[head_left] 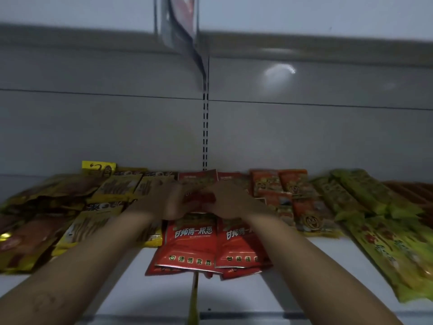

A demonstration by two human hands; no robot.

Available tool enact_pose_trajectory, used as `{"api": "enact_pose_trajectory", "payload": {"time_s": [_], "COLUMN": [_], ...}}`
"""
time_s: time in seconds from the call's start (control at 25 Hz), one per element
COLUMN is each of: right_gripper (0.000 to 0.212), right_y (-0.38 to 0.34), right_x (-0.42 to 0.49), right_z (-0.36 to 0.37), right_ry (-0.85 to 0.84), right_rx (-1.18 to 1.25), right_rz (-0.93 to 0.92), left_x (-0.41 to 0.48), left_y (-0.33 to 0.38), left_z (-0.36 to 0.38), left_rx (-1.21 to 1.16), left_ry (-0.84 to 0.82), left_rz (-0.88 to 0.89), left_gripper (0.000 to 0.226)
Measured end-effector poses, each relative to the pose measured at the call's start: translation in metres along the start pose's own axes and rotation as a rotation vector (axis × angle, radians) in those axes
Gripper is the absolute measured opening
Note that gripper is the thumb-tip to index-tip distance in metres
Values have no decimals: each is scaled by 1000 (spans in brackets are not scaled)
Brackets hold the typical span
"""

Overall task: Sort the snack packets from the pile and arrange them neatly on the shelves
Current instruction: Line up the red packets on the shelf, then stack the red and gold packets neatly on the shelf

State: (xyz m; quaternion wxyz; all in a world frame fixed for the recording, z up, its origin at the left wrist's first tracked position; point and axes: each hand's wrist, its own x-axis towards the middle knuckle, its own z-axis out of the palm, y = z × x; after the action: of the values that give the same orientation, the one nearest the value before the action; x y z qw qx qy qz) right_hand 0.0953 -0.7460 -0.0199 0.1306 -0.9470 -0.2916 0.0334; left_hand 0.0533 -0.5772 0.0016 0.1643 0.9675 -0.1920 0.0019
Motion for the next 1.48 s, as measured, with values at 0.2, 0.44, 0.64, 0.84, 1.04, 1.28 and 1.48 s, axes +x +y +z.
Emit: {"api": "enact_pose_trajectory", "payload": {"time_s": [0.2,0.44,0.64,0.84,1.04,1.28,1.48], "right_gripper": [38,36,49,41,39,47,39], "right_y": [6,-20,-99,-202,-279,-306,-315], "right_x": [6,28,72,117,171,197,196], "right_z": [-1,-16,4,33,74,92,102], "right_ry": [2,124,58,80,108,282,139], "right_rx": [-42,-113,-118,-114,42,14,-102], "right_rz": [-46,-135,-194,-179,-22,282,344], "left_x": [7,-12,-66,-136,-181,-166,-137], "left_y": [-19,-33,-106,-203,-313,-379,-365], "left_z": [20,2,-27,-59,-101,-112,-94], "left_rx": [43,243,309,230,164,-166,-244], "left_ry": [37,86,75,198,248,104,-35], "left_rz": [20,-190,-366,-351,-387,-419,-327], "left_gripper": [65,50,54,61,51,64,47]}}
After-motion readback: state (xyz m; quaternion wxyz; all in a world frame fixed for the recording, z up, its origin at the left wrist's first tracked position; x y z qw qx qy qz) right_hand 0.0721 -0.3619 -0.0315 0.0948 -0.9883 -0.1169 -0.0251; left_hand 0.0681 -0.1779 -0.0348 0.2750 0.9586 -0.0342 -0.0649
